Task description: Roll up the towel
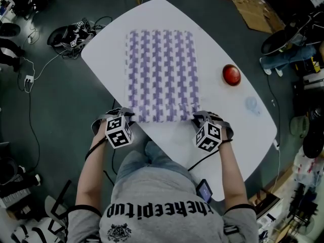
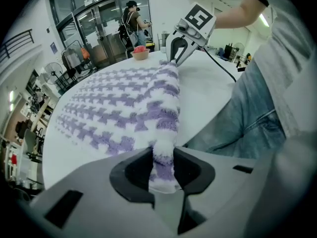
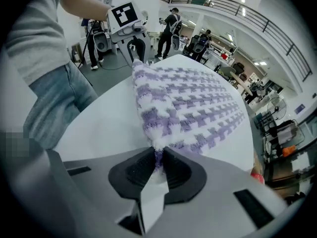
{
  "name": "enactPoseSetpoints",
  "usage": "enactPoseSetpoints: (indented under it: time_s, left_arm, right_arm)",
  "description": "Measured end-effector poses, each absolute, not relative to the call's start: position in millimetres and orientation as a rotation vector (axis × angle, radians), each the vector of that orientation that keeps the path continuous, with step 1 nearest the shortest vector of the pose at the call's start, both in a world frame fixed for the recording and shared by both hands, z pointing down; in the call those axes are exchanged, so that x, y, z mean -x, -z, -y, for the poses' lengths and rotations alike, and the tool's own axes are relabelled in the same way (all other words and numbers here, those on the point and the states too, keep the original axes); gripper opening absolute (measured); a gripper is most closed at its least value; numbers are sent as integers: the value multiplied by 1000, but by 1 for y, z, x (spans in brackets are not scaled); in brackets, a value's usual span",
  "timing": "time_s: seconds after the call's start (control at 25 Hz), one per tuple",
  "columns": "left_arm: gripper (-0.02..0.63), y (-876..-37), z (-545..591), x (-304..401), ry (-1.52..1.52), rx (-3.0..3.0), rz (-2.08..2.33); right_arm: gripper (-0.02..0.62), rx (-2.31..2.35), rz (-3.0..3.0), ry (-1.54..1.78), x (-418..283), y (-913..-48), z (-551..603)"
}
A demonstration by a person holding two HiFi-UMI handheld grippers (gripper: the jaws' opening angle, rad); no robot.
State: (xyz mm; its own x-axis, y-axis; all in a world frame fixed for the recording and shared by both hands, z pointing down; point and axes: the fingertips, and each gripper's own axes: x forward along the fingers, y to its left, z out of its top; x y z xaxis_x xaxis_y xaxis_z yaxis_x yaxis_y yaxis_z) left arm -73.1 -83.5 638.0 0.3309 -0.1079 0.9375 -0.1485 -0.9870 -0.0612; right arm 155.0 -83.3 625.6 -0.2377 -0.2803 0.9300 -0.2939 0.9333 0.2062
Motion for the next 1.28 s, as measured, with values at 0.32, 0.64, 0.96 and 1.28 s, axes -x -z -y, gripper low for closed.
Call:
enactPoseSetpoints:
  time_s: [0.32,0.64,0.96,1.28]
  left_arm:
    - [115,-622,81,76,-1701,-2519,194]
    - [132,-612,96,78,-1543,-2505,280]
    - [133,-607,119,80,-1505,-2524,409]
    - [133,-599,151,73,-1556,-2528,554]
  right_arm:
    - [57,-412,1842,-73,-152,-609,87]
    - [67,-459,1889,-106,-153,-598,108]
    - [69,-531,1896,-55,-154,-596,130]
    - [69,-620,1867,-12,-163,-592,156]
